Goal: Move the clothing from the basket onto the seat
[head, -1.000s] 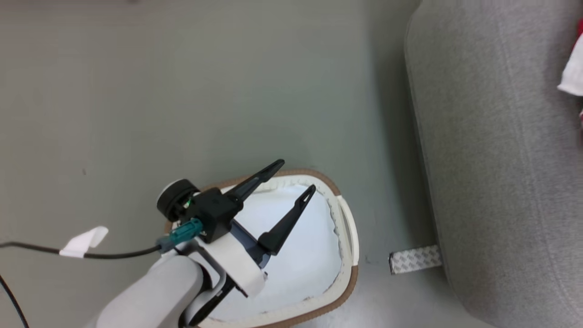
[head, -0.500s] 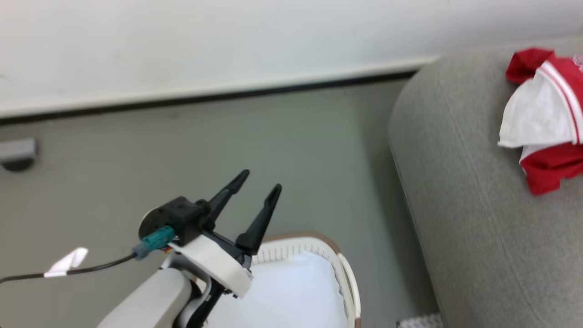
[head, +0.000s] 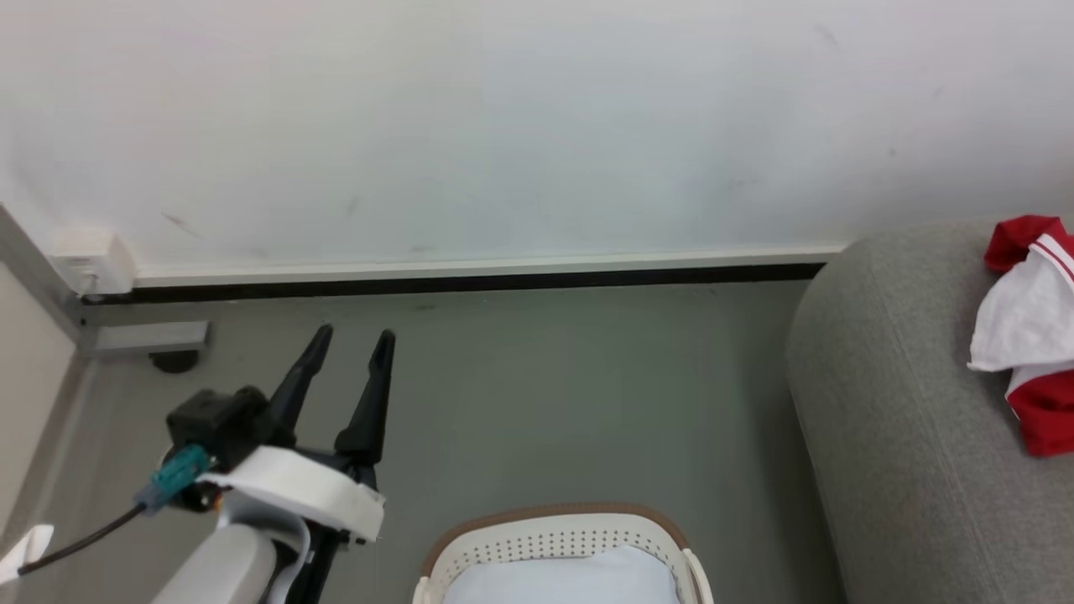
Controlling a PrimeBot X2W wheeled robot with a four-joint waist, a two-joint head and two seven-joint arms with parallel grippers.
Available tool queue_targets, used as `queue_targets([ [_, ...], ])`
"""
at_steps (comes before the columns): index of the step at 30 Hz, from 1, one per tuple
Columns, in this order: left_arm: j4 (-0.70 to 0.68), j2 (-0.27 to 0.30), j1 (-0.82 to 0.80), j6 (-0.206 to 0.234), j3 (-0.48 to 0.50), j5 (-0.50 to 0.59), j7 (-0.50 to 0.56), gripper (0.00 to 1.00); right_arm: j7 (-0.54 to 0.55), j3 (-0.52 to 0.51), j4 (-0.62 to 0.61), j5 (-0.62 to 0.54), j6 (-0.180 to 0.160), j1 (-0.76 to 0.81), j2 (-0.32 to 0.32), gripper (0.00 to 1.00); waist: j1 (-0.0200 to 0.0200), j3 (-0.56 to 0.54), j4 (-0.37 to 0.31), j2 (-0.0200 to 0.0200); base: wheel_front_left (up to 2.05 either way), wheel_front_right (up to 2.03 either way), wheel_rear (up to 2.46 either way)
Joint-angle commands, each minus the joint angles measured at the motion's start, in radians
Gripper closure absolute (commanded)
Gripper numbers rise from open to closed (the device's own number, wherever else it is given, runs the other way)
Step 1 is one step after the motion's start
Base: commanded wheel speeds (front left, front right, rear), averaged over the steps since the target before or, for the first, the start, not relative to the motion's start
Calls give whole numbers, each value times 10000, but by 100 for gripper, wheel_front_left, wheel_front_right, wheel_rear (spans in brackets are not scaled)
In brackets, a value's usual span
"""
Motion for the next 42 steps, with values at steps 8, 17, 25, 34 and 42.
queue_targets([
  [8, -230, -581, 1574, -31, 1578, 594, -17, 0, -1230, -991, -1646, -1196, -22, 2625, 2092, 0, 3, -403, 505, 0, 0, 0, 0],
  [17, 105, -1498, 2751, -757, 3106, 1729, -16, 0, -2362, -1204, -1776, -2065, -22, 4659, 4091, 0, 3, -392, 487, 0, 0, 0, 0],
  [25, 417, -2291, 3048, -1388, 4061, 3077, -17, 0, -2684, -733, -976, -2523, -22, 4796, 4898, 0, 3, -275, 247, 0, 0, 0, 0],
  [34, 386, -2844, 3087, -1860, 4620, 3768, -17, 0, -2690, -776, -1164, -2551, -22, 4593, 5183, 0, 3, -294, 201, 0, 0, 0, 0],
  [42, 500, -3038, 3057, -2006, 4750, 3998, -17, 0, -2691, -740, -1052, -2549, -22, 4663, 5210, 0, 3, -316, 223, 0, 0, 0, 0],
])
